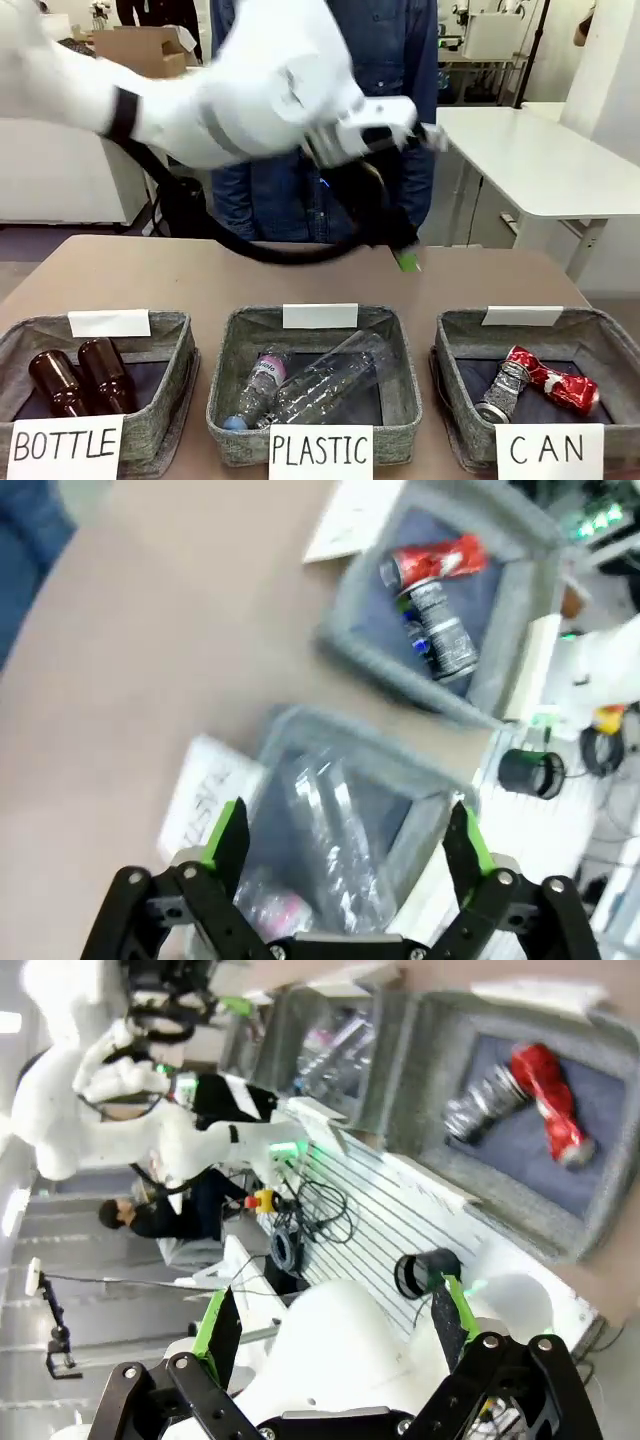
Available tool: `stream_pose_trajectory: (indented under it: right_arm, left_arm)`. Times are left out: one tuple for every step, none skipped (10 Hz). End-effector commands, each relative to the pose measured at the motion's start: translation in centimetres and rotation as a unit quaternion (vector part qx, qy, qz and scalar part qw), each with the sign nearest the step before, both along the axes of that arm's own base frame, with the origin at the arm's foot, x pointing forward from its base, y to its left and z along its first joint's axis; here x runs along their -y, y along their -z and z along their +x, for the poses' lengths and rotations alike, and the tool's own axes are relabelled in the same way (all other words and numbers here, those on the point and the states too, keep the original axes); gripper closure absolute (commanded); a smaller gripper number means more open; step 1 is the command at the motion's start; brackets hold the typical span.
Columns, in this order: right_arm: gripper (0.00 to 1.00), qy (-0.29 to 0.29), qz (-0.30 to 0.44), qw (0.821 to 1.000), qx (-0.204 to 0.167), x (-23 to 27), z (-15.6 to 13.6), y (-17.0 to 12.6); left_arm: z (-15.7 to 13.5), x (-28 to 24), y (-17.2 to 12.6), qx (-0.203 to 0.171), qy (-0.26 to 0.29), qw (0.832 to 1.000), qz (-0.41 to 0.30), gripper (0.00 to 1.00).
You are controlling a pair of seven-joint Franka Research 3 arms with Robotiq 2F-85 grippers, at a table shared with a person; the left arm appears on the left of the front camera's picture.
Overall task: Sort the can waste into the basket.
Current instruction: Pick up the can waste from the table and place it in the right Fabric basket.
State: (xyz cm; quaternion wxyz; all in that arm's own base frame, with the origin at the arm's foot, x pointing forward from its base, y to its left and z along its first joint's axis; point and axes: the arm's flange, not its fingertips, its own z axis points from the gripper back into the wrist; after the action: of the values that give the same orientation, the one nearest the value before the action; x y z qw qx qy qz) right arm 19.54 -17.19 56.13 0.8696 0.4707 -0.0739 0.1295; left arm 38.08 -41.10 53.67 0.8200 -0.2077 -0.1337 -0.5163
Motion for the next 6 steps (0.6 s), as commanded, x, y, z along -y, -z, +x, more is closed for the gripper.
stream_pose_trajectory:
  right_arm:
    - [0.00, -0.097, 0.033, 0.991, 0.081, -6.9, 4.6, -3.0]
    - [0.00, -0.093, 0.020, 0.993, 0.073, -12.7, 8.2, -3.6]
    - [0.00, -0.119, 0.029, 0.990, 0.077, -17.6, 10.0, -3.9]
    - [0.00, -0.115, 0.047, 0.989, 0.080, -22.0, 11.2, -3.9]
    - [0.00, -0.114, 0.068, 0.988, 0.076, -25.7, 11.8, -3.5]
    - [0.00, -0.129, 0.081, 0.987, 0.054, -28.7, 12.3, -2.8]
  left_arm:
    - [-0.1, -9.1, -0.7, -0.039, -0.123, 0.992, -0.006, 0.00]
    - [0.1, -14.3, -1.5, -0.055, -0.197, 0.979, -0.028, 0.00]
    - [-0.2, -18.9, -1.8, -0.079, -0.254, 0.963, -0.051, 0.00]
    - [-0.8, -23.3, -1.9, -0.129, -0.294, 0.943, -0.089, 0.00]
    - [-1.5, -27.4, -2.1, -0.185, -0.357, 0.906, -0.132, 0.00]
    - [-2.3, -31.9, -2.3, -0.251, -0.402, 0.856, -0.206, 0.00]
